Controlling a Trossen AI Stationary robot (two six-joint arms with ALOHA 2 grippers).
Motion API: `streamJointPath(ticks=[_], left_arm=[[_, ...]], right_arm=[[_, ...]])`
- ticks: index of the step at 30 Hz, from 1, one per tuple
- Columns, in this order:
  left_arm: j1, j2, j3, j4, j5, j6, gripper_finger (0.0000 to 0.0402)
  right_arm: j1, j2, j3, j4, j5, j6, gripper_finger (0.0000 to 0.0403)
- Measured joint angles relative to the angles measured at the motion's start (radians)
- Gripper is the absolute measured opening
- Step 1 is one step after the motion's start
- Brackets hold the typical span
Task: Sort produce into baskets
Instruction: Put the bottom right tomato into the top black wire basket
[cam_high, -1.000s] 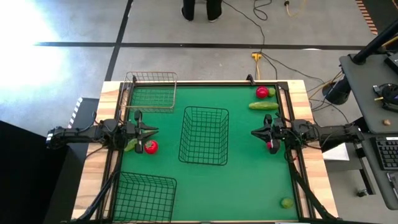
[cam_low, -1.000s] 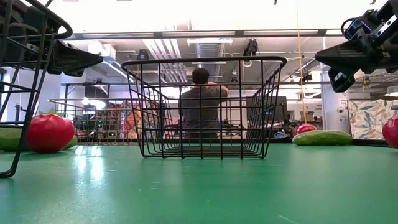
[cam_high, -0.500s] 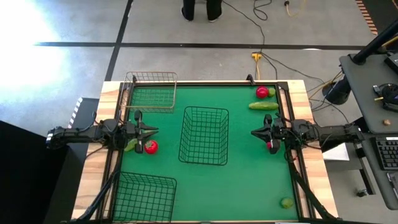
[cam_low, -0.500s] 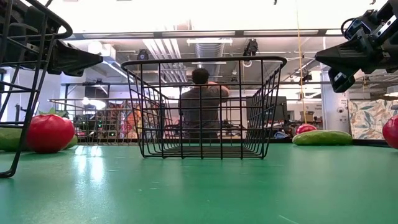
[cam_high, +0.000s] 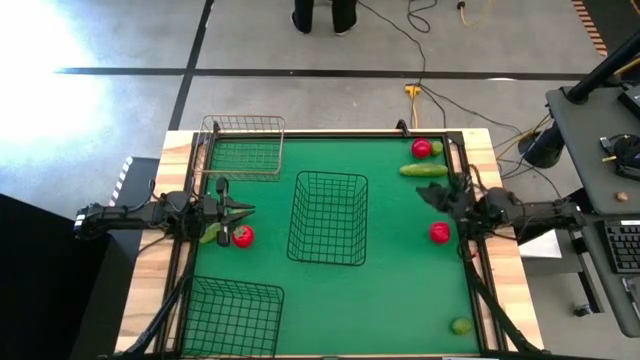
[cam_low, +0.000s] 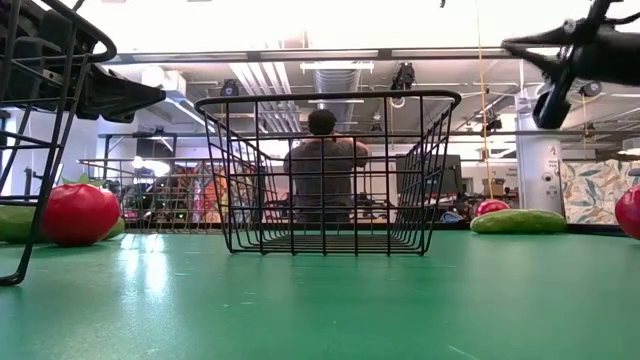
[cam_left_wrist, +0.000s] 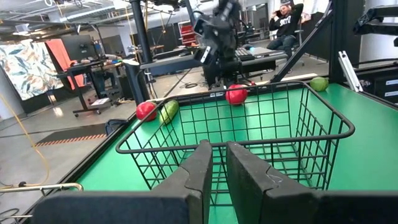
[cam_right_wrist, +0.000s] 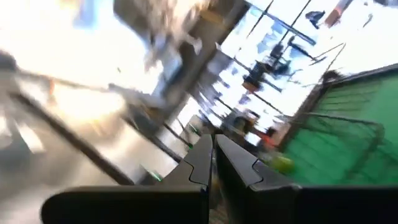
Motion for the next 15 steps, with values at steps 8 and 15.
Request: streamJointPath(ticks=[8,15], left_arm=[[0.0,0.0,0.0,0.0,0.003,0.0,0.0031],[0.0,0.0,0.0,0.0,0.003,0.0,0.0031]], right_arm=[[-0.007,0.0,0.0,0.102,0.284,0.013,0.0013],[-0.007,0.065,0.037,0.004,0.208,-0.209,0.0014]])
